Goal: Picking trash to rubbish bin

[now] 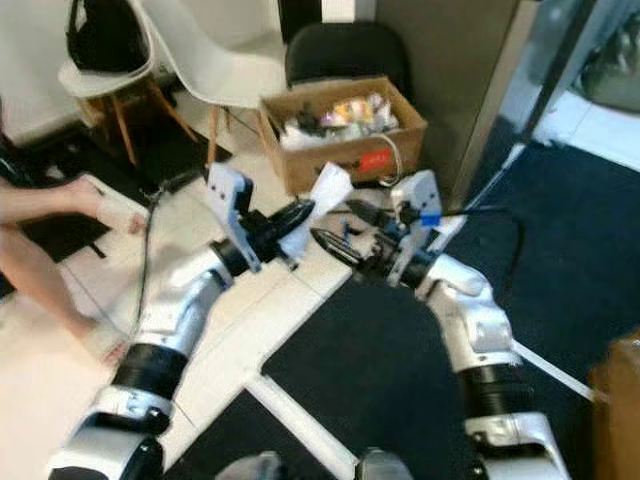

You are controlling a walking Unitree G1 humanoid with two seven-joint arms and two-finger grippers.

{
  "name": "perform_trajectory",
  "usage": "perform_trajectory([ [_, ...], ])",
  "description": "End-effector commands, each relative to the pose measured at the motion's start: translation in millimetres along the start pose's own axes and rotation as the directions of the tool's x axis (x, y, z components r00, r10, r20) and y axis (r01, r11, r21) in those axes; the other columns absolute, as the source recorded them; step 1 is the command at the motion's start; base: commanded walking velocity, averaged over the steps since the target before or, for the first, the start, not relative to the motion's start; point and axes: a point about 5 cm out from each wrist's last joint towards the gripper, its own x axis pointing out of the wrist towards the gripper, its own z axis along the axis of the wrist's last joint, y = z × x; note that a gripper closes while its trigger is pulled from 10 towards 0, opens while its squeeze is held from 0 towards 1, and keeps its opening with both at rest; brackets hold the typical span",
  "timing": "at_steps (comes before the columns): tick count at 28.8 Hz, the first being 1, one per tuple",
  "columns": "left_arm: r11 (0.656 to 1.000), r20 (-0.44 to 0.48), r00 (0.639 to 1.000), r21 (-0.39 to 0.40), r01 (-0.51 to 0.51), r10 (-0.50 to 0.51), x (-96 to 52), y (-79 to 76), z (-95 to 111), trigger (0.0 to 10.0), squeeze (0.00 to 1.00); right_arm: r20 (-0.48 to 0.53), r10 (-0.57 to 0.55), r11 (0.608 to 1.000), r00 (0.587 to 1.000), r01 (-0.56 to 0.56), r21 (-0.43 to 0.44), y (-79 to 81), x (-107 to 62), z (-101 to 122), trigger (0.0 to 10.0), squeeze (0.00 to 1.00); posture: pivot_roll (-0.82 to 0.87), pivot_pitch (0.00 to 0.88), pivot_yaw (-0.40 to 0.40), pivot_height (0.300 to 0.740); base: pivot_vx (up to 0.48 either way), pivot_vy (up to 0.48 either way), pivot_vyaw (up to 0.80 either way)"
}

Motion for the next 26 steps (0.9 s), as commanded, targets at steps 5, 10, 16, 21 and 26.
perform_trajectory([
  [5,1.0,-0.005,1.0,0.006,-0.001,0.001,-1.9,1.6,-0.4,10.0,0.0,-0.002,0.003,1.0,1.0,-0.003,-0.003,0.3,0.5,0.5,10.0,0.0,-0.06,0.0,0.045,0.74,0.48,0.0,0.0],
  [10,1.0,-0.004,1.0,0.006,-0.001,0.001,-1.9,1.6,-0.2,10.0,0.0,-0.001,0.003,1.0,1.0,-0.003,-0.002,0.3,0.4,0.7,10.0,0.0,-0.06,0.0,0.046,0.74,0.48,0.0,0.0],
  [16,1.0,-0.003,1.0,0.006,-0.001,0.001,-1.9,1.6,0.1,10.0,0.0,-0.001,0.003,1.0,1.0,-0.003,-0.003,0.4,0.4,1.0,10.0,0.0,-0.06,0.0,0.046,0.74,0.48,0.0,0.0],
  [21,1.0,-0.002,1.0,0.007,-0.002,0.002,-1.9,1.6,0.2,10.0,0.0,-0.001,0.001,1.0,1.0,-0.001,-0.002,0.3,0.3,0.9,10.0,0.0,-0.06,0.0,0.046,0.74,0.48,0.0,0.0],
  [26,1.0,-0.001,1.0,0.007,-0.002,0.002,-1.9,1.4,0.4,10.0,0.0,-0.011,0.0,1.0,1.0,0.0,-0.001,0.3,0.3,0.2,10.0,0.0,-0.06,0.0,0.046,0.74,0.48,0.0,0.0],
])
